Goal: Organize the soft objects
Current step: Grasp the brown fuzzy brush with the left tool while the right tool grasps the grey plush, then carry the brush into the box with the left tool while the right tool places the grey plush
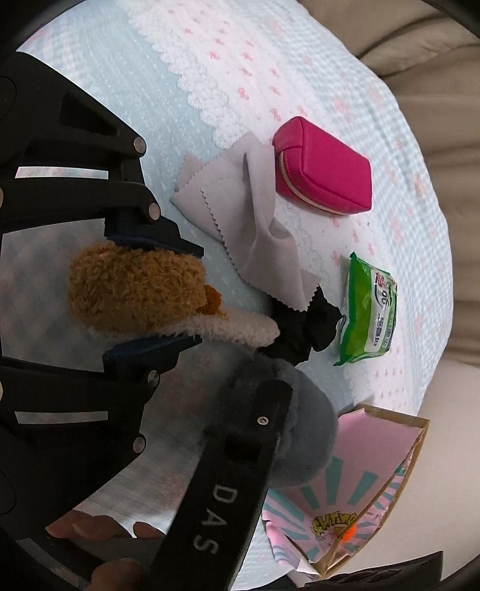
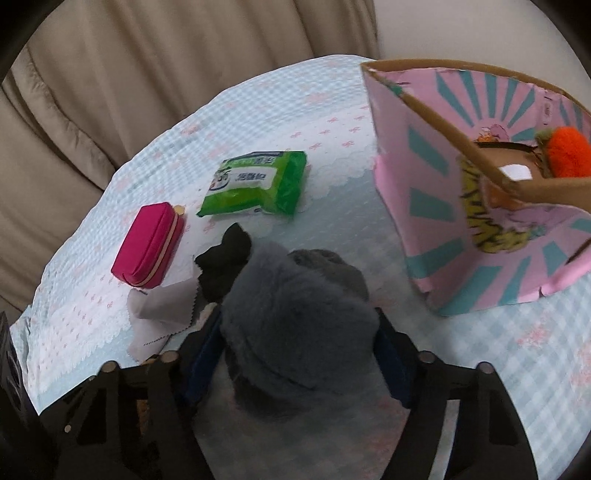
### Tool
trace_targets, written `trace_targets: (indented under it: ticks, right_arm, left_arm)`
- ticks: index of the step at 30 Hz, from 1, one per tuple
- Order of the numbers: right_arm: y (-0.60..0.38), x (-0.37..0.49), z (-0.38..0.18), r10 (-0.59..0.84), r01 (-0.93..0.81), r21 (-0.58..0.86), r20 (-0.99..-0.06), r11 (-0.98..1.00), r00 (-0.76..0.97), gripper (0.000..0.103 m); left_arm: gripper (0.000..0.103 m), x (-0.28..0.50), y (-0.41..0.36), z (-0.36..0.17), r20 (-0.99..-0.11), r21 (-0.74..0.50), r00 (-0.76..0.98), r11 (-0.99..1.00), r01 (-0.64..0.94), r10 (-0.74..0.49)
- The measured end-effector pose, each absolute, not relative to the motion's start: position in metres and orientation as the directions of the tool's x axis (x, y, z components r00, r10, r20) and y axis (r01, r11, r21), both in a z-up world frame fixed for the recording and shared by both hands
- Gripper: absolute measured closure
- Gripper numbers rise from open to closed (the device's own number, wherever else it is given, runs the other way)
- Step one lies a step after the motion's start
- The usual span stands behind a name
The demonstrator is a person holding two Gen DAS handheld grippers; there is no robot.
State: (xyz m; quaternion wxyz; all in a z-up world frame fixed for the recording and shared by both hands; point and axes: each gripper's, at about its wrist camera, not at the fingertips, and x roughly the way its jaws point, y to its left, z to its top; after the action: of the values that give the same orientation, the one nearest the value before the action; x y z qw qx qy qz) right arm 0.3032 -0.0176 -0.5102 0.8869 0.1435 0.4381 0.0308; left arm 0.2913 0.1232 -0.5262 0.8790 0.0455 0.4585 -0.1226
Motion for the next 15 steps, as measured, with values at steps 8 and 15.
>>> trace_targets:
  ticks: [8, 15]
  right_arm:
    - [-0.015, 0.301, -0.502, 0.191, 0.053, 0.277, -0.776, 0.959, 0.601, 0.057]
    - [-0.015, 0.284, -0.468, 0.184, 0.036, 0.262, -0.762, 0.964, 0.621, 0.058]
  left_arm:
    - [0.072, 0.288, 0.13, -0.515, -0.815, -0.059, 0.547, 0.968, 0.245, -0.189]
    - [0.072, 0.276, 0.138, -0.473, -0.799, -0.067, 0.572, 0.972, 0.223, -0.187]
